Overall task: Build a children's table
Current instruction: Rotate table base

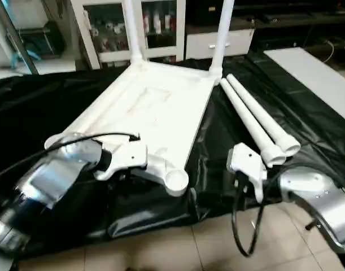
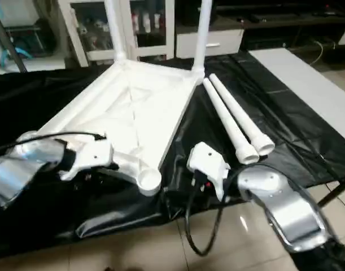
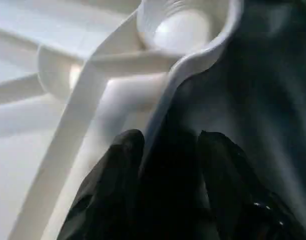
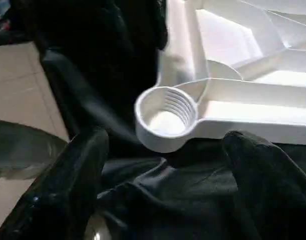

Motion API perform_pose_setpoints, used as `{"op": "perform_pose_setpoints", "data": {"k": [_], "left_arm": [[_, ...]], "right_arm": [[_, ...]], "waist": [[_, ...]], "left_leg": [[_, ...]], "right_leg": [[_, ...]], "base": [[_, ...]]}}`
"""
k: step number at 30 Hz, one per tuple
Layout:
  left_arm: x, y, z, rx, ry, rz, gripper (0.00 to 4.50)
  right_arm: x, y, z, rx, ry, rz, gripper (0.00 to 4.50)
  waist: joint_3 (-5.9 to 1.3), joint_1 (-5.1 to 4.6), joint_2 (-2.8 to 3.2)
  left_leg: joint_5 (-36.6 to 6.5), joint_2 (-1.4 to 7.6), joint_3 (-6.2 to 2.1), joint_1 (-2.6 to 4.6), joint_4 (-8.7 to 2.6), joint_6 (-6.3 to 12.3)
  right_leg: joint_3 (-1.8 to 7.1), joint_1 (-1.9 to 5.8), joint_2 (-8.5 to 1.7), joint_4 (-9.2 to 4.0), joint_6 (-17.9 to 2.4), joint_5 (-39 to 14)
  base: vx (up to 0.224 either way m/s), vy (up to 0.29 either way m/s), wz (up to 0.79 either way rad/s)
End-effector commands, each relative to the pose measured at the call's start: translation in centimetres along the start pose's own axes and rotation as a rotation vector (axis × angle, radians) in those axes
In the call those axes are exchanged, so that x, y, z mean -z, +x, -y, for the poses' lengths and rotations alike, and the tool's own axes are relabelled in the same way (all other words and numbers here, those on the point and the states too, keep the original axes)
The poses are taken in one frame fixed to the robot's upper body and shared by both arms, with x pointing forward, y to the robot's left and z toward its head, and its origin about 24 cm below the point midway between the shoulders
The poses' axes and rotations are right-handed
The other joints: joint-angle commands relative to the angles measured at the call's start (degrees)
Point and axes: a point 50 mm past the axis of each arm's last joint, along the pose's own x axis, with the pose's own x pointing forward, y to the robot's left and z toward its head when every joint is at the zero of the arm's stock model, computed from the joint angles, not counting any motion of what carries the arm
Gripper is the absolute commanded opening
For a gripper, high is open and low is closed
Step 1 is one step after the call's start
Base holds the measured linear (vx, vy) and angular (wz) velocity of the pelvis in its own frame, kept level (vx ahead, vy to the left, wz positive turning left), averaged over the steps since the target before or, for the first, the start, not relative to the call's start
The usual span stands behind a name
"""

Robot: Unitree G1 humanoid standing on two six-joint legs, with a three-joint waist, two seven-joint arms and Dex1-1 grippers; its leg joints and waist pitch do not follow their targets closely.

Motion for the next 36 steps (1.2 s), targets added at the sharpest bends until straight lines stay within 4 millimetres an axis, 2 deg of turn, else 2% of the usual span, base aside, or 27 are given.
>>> {"op": "perform_pose_setpoints", "data": {"k": [1,5,10,12,15,16,19,21,22,25,31,36], "left_arm": [[0.0,0.5,-0.6,-0.017,0.030,-0.015,2.09],[0.2,1.8,-1.2,-0.042,0.066,-0.053,2.09],[0.6,3.6,-1.6,-0.049,0.093,-0.083,2.09],[0.9,3.9,-1.7,-0.061,0.101,-0.094,2.09],[1.2,4.1,-2.0,-0.071,0.100,-0.098,2.09],[1.2,4.1,-2.0,-0.068,0.099,-0.096,1.82],[1.3,4.1,-1.9,-0.045,0.086,-0.082,1.69],[1.3,4.0,-1.9,-0.027,0.077,-0.069,1.44],[1.2,4.0,-2.0,-0.019,0.071,-0.057,1.35],[1.1,3.9,-2.0,-0.010,0.058,-0.046,1.18],[1.4,3.7,-1.8,0.018,0.031,-0.056,0.78],[1.8,3.6,-1.6,0.032,0.006,-0.066,0.63]], "right_arm": [[-0.4,-0.3,-0.2,-0.019,-0.005,0.008,3.96],[-0.4,-0.4,-0.3,-0.019,-0.001,0.001,3.96],[-0.3,-0.5,-0.4,-0.022,0.005,-0.011,3.96],[-0.3,-0.5,-0.4,-0.022,0.006,-0.012,3.96],[-0.2,-0.5,-0.4,-0.022,0.008,-0.017,3.96],[-0.2,-0.5,-0.4,-0.022,0.008,-0.017,3.96],[-0.2,-0.5,-0.4,-0.020,0.009,-0.020,3.96],[-0.2,-0.5,-0.4,-0.019,0.009,-0.021,3.96],[-0.2,-0.5,-0.4,-0.018,0.008,-0.023,3.96],[-0.2,-0.5,-0.4,-0.015,0.006,-0.024,3.96],[-0.1,-0.4,-0.3,-0.014,0.004,-0.024,3.96],[0.0,-0.4,-0.3,-0.013,0.007,-0.027,3.96]], "waist": [[-3.88,0.30,0.17],[-3.80,0.44,0.04],[-4.03,0.74,-0.07],[-4.05,0.91,-0.09],[-3.76,1.16,-0.05],[-3.72,1.35,-0.06],[-3.62,1.38,-0.13],[-3.63,1.38,-0.34],[-3.66,1.42,-0.26],[-3.75,1.36,-0.30],[-4.03,1.22,-0.24],[-3.85,0.95,-0.23]], "left_leg": [[-12.61,0.76,0.25,0.56,-4.12,0.41],[-12.72,0.70,0.37,0.51,-4.03,0.69],[-11.08,0.73,0.34,0.39,-3.85,1.03],[-11.29,0.87,0.28,0.42,-3.94,1.03],[-13.96,0.89,0.35,0.64,-4.07,0.72],[-14.53,0.94,0.28,0.66,-4.20,0.41],[-15.43,0.93,0.20,0.62,-4.37,-0.11],[-15.39,0.93,0.19,0.52,-4.39,-0.13],[-15.19,0.95,0.16,0.54,-4.41,-0.13],[-13.92,0.97,0.13,0.37,-4.43,0.02],[-10.44,0.93,0.28,0.29,-4.07,1.39],[-11.72,0.97,0.34,0.31,-4.21,1.33]], "right_leg": [[1.48,2.83,-1.62,-3.81,-12.56,-8.81],[1.47,2.74,-1.43,-3.95,-12.84,-8.06],[1.53,3.02,-1.67,-3.78,-13.27,-5.80],[1.51,3.06,-1.83,-3.79,-13.43,-6.12],[1.55,2.82,-1.81,-4.22,-12.74,-10.32],[1.54,2.78,-1.89,-4.29,-12.29,-11.80],[1.54,2.69,-1.93,-4.48,-11.31,-14.17],[1.56,2.66,-1.96,-4.57,-10.94,-14.78],[1.55,2.65,-1.97,-4.52,-10.93,-14.68],[1.54,2.74,-1.95,-4.33,-11.25,-12.73],[1.49,2.97,-1.92,-3.73,-13.31,-5.92],[1.50,2.96,-1.98,-3.99,-13.27,-8.23]], "base": [[0.000,0.000,0.00],[0.000,0.000,0.00],[0.000,0.000,0.00],[0.000,0.000,0.00],[0.000,0.000,0.00],[0.000,0.000,0.00],[0.000,0.000,0.00],[0.000,0.000,0.00],[0.000,0.000,0.00],[0.000,0.000,0.00],[0.000,0.000,0.00],[0.000,0.000,0.00]]}}
